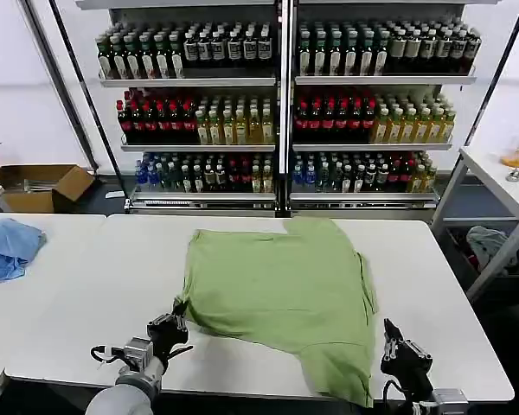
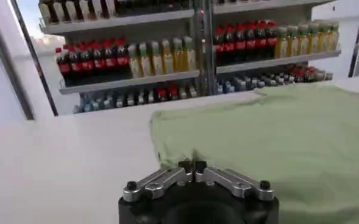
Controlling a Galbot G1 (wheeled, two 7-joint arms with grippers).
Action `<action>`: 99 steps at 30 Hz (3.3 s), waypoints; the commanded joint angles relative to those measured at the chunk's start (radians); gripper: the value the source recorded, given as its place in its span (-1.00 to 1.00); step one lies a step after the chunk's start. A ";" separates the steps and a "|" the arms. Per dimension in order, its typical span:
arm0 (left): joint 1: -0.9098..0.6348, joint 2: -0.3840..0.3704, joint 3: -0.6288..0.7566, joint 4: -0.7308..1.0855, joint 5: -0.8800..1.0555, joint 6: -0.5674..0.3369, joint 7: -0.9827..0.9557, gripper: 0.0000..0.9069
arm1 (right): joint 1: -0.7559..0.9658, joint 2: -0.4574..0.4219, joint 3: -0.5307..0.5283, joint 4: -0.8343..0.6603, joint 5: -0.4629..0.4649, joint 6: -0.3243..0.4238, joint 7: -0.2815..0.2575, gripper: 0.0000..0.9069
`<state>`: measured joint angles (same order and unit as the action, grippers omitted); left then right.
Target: Fold and organize the clothes.
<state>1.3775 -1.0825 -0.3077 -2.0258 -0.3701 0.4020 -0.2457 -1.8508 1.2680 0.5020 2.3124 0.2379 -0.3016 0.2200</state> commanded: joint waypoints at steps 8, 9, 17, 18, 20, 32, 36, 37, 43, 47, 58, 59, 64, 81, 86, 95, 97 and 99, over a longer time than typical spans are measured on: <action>0.021 -0.002 0.012 0.020 0.022 -0.011 0.003 -0.96 | -0.140 0.086 -0.093 -0.068 -0.130 0.006 0.006 1.00; 0.025 -0.002 0.012 0.015 0.022 -0.010 0.003 -0.96 | -0.137 0.088 -0.098 -0.071 -0.133 0.006 0.006 1.00; 0.040 -0.003 0.015 -0.003 0.024 -0.010 0.002 -0.96 | -0.106 0.114 -0.141 -0.097 -0.158 0.010 0.001 -1.00; 0.043 -0.005 0.015 -0.005 0.025 -0.011 0.002 -0.96 | -0.107 0.116 -0.144 -0.099 -0.158 0.019 0.000 -1.00; 0.046 -0.007 0.015 -0.010 0.025 -0.011 0.002 -0.96 | -0.111 0.118 -0.145 -0.097 -0.159 0.030 -0.002 -1.00; 0.056 -0.017 0.026 -0.023 0.030 -0.013 0.003 -0.96 | -0.115 0.110 -0.140 -0.090 -0.156 0.055 -0.024 -1.00; 0.058 -0.018 0.029 -0.025 0.029 -0.014 0.004 -0.96 | -0.116 0.105 -0.124 -0.079 -0.140 0.072 -0.029 -1.00; 0.059 -0.019 0.028 -0.029 0.027 -0.015 0.005 -0.96 | -0.116 0.102 -0.116 -0.074 -0.136 0.075 -0.030 -1.00; 0.057 -0.014 -0.014 -0.056 -0.010 -0.021 0.009 -0.96 | -0.091 0.073 -0.021 -0.009 -0.079 0.119 -0.059 -1.00; 0.056 0.005 -0.040 -0.071 -0.035 -0.021 0.009 -0.96 | -0.051 0.035 0.064 0.041 -0.004 0.121 -0.063 -1.00; -0.002 0.021 -0.051 -0.037 -0.063 -0.027 0.016 -0.96 | 0.143 -0.057 0.126 -0.020 0.101 0.119 -0.052 -1.00; -0.012 0.023 -0.049 -0.029 -0.065 -0.028 0.018 -0.96 | 0.164 -0.066 0.124 -0.032 0.109 0.119 -0.050 -1.00; -0.053 0.028 -0.030 0.013 -0.062 -0.029 0.023 -0.96 | 0.267 -0.112 0.099 -0.118 0.133 0.101 -0.047 -1.00; -0.178 -0.013 0.059 0.160 0.024 -0.024 0.020 -0.96 | 0.582 -0.229 -0.068 -0.403 0.118 0.040 -0.072 -1.00; -0.184 -0.032 0.069 0.182 0.043 -0.020 0.013 -0.96 | 0.634 -0.237 -0.126 -0.454 0.095 0.011 -0.083 -1.00; -0.202 -0.060 0.069 0.209 0.055 -0.011 0.003 1.00 | 0.649 -0.207 -0.171 -0.489 0.046 -0.051 -0.100 1.00; -0.201 -0.064 0.067 0.204 0.056 -0.007 0.000 1.00 | 0.645 -0.201 -0.176 -0.486 0.040 -0.057 -0.106 1.00; -0.195 -0.067 0.063 0.197 0.055 -0.003 -0.007 1.00 | 0.635 -0.197 -0.173 -0.476 0.042 -0.055 -0.114 1.00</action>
<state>1.1901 -1.1339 -0.2467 -1.8442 -0.3281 0.3917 -0.2434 -1.2555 1.0754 0.3650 1.8714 0.2984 -0.3242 0.1168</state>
